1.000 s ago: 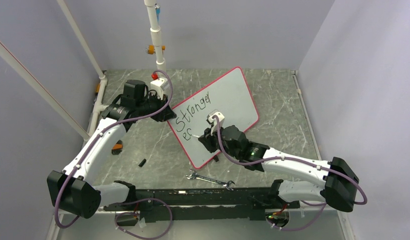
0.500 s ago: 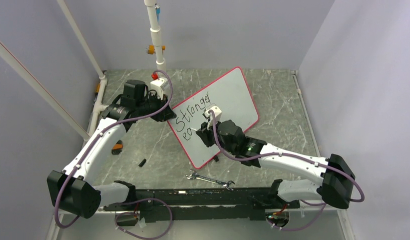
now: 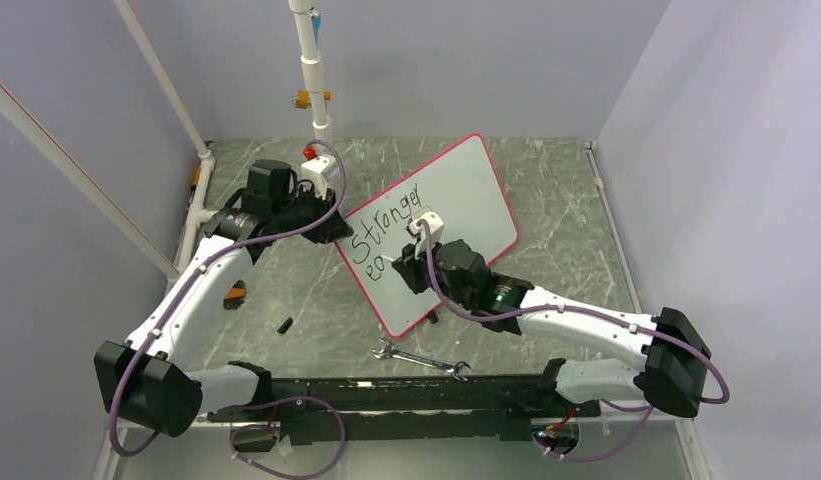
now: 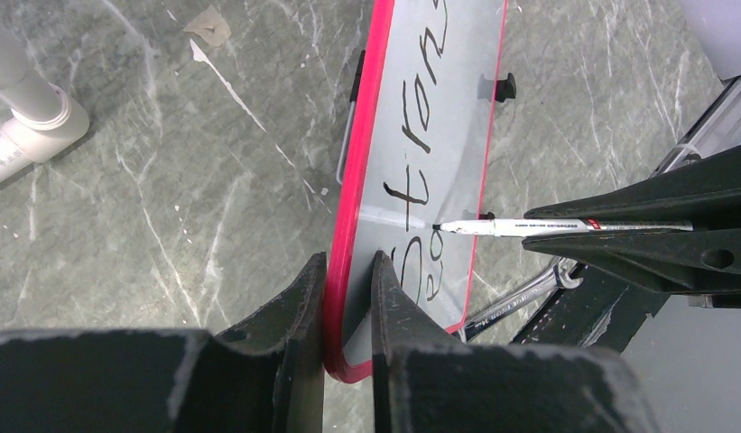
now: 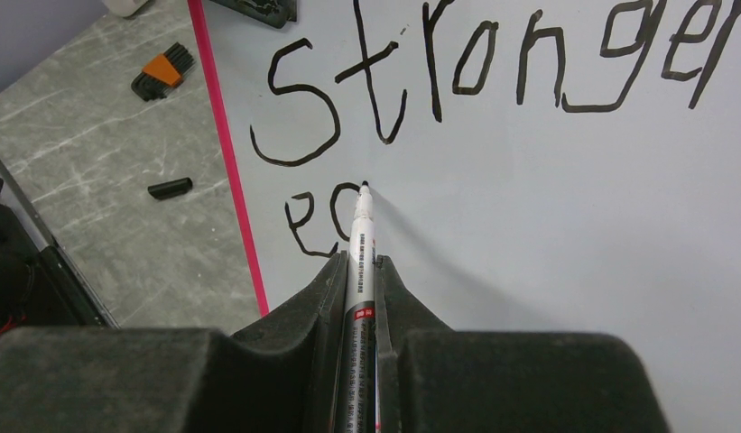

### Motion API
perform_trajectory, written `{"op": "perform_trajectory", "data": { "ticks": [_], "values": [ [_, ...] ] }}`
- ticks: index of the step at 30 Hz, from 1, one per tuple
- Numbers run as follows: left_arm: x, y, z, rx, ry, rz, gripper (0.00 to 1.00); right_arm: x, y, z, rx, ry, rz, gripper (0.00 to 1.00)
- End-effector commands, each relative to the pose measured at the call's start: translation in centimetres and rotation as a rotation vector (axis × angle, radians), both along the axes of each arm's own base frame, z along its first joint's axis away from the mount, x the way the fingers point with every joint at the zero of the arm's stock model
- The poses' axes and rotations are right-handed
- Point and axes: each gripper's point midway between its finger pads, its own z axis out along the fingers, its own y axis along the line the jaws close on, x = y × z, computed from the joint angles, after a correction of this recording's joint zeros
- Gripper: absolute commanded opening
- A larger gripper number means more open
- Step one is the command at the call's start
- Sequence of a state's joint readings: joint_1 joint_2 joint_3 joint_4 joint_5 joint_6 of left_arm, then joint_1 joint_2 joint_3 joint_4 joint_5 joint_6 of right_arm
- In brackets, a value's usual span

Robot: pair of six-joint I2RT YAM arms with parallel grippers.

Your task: Write a sentence on the whiteboard

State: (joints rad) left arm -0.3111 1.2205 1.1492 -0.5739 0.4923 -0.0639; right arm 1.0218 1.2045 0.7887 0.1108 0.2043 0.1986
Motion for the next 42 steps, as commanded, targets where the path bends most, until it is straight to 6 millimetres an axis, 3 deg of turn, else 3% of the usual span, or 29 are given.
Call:
{"op": "perform_trajectory", "data": {
  "ticks": [1, 18, 29, 34, 40, 42],
  "values": [
    [2.6, 3.6, 0.5, 0.162, -0.149, 0.119, 0.0, -0.1, -0.5, -1.0, -0.003, 0.023, -0.017, 0.0],
    [2.5, 3.4, 0.6, 0.157, -0.15, 0.115, 0.0, -1.0, -1.8, -3.1, -0.021, 0.069, -0.032, 0.0],
    [2.5, 3.4, 0.5, 0.157, -0.146, 0.113, 0.0, -0.9, -2.5, -2.7, -0.039, 0.053, -0.047, 0.0],
    [2.5, 3.4, 0.5, 0.156, -0.147, 0.112, 0.0, -0.2, -2.8, -1.0, -0.035, 0.029, -0.085, 0.0],
    [2.6, 3.4, 0.4, 0.158, -0.143, 0.113, 0.0, 0.8, -2.8, 4.0, 0.038, -0.042, -0.128, 0.0],
    [2.6, 3.4, 0.5, 0.157, -0.146, 0.113, 0.0, 0.9, -3.1, 4.7, 0.033, -0.052, -0.136, 0.0]
  ]
}}
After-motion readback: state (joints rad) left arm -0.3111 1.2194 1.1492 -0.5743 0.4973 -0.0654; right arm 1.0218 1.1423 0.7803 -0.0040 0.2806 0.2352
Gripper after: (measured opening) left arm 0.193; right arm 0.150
